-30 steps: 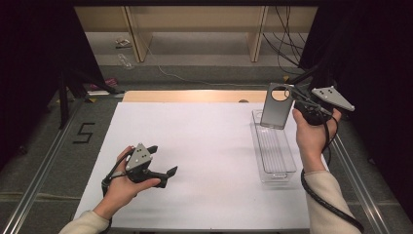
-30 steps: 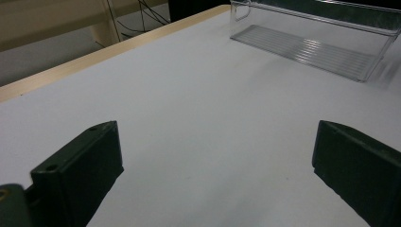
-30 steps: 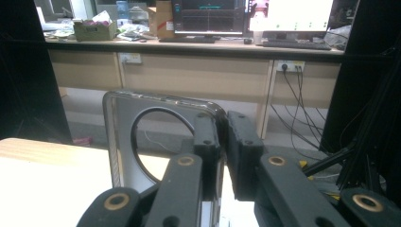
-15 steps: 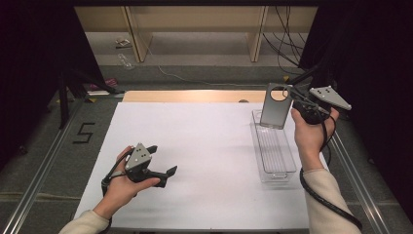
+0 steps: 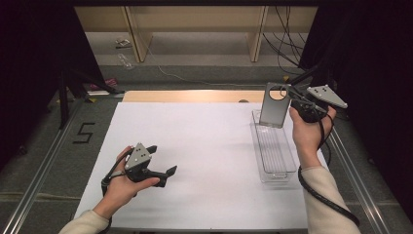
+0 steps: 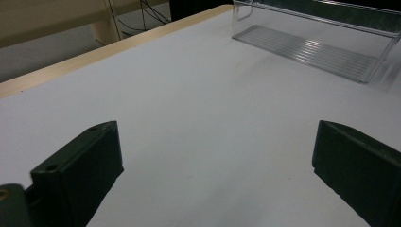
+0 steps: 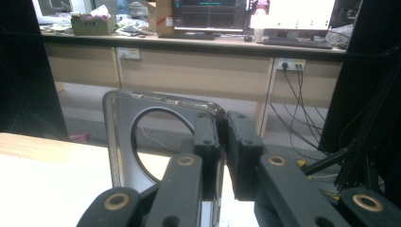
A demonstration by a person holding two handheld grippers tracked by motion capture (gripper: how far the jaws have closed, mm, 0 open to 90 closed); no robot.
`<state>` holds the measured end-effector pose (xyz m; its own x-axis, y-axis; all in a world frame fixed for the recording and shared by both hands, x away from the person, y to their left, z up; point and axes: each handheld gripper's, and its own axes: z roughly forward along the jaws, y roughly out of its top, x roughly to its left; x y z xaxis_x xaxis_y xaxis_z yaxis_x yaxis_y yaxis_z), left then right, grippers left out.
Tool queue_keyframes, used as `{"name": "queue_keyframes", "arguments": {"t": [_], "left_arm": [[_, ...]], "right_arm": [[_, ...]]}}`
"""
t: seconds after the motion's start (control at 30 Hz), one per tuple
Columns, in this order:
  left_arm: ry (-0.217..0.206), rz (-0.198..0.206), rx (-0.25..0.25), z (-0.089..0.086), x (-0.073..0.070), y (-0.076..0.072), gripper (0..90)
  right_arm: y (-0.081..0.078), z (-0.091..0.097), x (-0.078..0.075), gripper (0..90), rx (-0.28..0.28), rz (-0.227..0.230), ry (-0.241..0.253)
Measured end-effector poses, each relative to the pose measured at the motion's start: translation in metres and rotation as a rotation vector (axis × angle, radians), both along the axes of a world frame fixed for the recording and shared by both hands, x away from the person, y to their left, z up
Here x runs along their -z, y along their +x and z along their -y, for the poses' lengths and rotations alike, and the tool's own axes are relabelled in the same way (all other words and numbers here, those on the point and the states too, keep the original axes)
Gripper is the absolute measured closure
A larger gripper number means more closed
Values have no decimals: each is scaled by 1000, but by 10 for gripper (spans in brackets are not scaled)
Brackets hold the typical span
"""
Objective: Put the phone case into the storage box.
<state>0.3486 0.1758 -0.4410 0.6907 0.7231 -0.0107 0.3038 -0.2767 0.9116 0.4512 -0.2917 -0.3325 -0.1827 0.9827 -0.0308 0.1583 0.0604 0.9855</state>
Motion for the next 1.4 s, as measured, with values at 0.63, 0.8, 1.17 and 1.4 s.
{"name": "queue_keyframes", "arguments": {"t": [0.63, 0.8, 1.17, 1.4], "left_arm": [[2, 0, -4, -1, 0, 1, 18], [3, 1, -6, -2, 1, 0, 18], [8, 2, -6, -1, 1, 0, 19], [10, 4, -8, -2, 0, 0, 19]], "right_arm": [[11, 2, 2, 837, -4, 2, 4], [15, 1, 4, 837, -8, 0, -3], [18, 0, 7, 836, -14, -7, -5], [21, 2, 8, 836, -12, -9, -5]]}}
